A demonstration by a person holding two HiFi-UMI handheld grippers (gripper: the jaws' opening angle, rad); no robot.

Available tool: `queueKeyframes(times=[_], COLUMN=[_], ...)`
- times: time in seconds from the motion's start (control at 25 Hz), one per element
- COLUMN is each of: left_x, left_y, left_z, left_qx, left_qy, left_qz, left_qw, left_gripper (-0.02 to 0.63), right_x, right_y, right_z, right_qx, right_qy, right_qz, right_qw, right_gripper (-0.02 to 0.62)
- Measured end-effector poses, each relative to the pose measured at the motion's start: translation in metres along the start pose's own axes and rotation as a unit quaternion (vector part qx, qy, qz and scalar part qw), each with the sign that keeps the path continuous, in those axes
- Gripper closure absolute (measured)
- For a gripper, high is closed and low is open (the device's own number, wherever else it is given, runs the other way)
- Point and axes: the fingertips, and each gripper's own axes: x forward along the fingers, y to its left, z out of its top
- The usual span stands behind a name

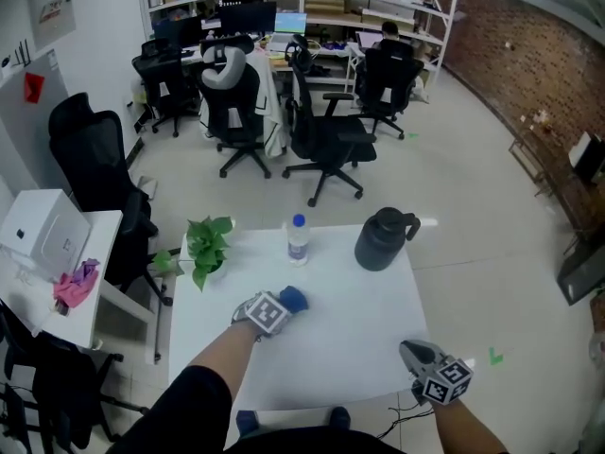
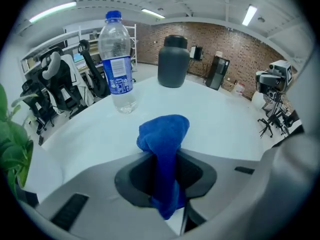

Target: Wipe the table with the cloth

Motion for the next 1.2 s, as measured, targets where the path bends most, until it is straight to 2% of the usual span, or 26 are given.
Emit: queueKeyframes(times=[0.28, 0.4, 0.52, 0.72, 0.84, 0.92, 1.0, 1.12, 1.2], left_x=[0.023, 0.028, 0.026, -0.003, -0.027, -0.037, -0.035, -0.021, -0.006], left_y=[-0.016, -0.018, -0.018, 0.004, 0.029, 0.039, 0.031, -0.003, -0.026], left_z=[-0.014, -0.016, -0.027, -0.073, -0.107, -0.115, -0.101, -0.033, 0.000], left_qx=[0.032, 0.071, 0.094, 0.074, 0.052, 0.034, 0.018, 0.014, 0.025], left_qy=[0.048, 0.056, 0.065, 0.087, 0.110, 0.118, 0.099, 0.010, -0.013], left_qz=[0.002, 0.019, 0.017, 0.005, 0.022, 0.036, 0.023, -0.023, -0.042], left_qw=[0.9984, 0.9957, 0.9933, 0.9935, 0.9924, 0.9918, 0.9946, 0.9996, 0.9987], left_gripper=[0.525, 0.527, 0.529, 0.529, 0.529, 0.529, 0.529, 0.529, 0.529], right_x=[-0.001, 0.002, 0.006, 0.017, 0.021, 0.023, 0.022, 0.018, 0.015], right_y=[-0.002, 0.000, 0.004, 0.012, 0.018, 0.020, 0.021, 0.019, 0.018], right_z=[-0.003, -0.005, -0.006, -0.008, -0.011, -0.010, -0.006, -0.004, -0.003], right_qx=[0.006, 0.007, 0.008, 0.009, 0.010, 0.010, 0.013, 0.011, 0.010], right_qy=[0.001, 0.004, 0.005, 0.003, 0.002, 0.001, -0.004, -0.007, -0.005], right_qz=[0.002, 0.004, 0.009, 0.020, 0.030, 0.034, 0.036, 0.033, 0.027], right_qw=[1.000, 1.000, 1.000, 1.000, 1.000, 0.999, 0.999, 0.999, 1.000], right_gripper=[0.565, 0.565, 0.565, 0.565, 0.565, 0.565, 0.565, 0.565, 0.565])
